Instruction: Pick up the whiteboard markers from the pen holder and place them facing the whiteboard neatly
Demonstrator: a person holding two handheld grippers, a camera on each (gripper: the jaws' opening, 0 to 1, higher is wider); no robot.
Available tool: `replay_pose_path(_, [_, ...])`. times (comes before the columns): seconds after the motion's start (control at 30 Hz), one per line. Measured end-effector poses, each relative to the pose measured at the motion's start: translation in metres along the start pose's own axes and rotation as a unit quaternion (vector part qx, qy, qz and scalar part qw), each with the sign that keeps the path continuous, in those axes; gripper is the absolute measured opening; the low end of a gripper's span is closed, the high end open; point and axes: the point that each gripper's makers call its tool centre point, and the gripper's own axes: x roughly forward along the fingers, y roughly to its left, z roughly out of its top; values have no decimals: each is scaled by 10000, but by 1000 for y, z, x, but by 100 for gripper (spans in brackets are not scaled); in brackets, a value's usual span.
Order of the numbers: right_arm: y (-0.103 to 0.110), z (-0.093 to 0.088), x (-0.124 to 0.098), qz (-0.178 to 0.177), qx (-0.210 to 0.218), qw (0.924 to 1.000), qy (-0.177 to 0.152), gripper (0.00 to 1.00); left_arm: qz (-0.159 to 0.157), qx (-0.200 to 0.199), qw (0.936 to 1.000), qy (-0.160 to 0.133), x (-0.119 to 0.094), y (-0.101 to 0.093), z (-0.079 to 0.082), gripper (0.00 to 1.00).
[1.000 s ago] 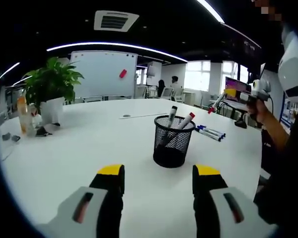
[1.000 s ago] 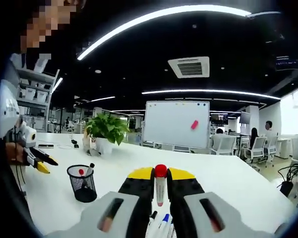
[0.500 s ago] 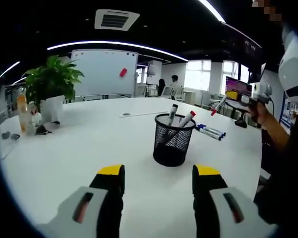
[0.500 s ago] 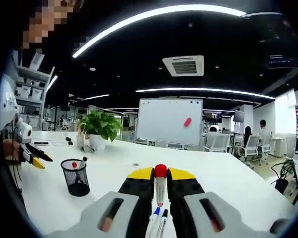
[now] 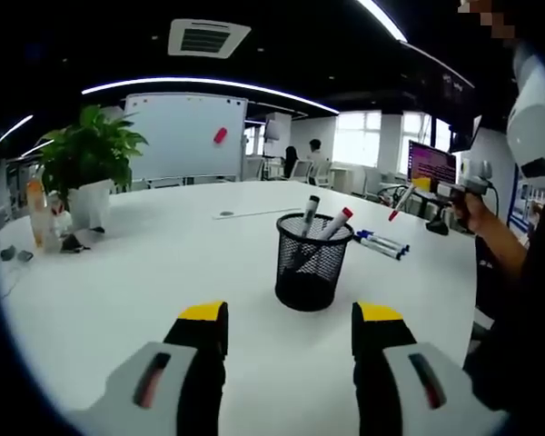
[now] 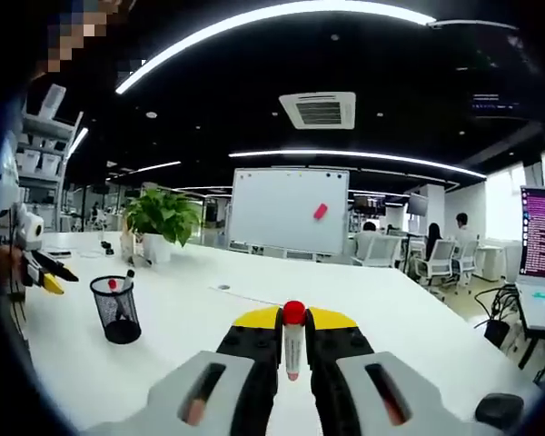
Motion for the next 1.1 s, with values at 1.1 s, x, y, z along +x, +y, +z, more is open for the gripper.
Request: replay_pose_path(1.1, [-1, -52, 9, -57, 255, 9988, 421, 13, 90, -94, 9999, 6, -3, 5, -6, 56])
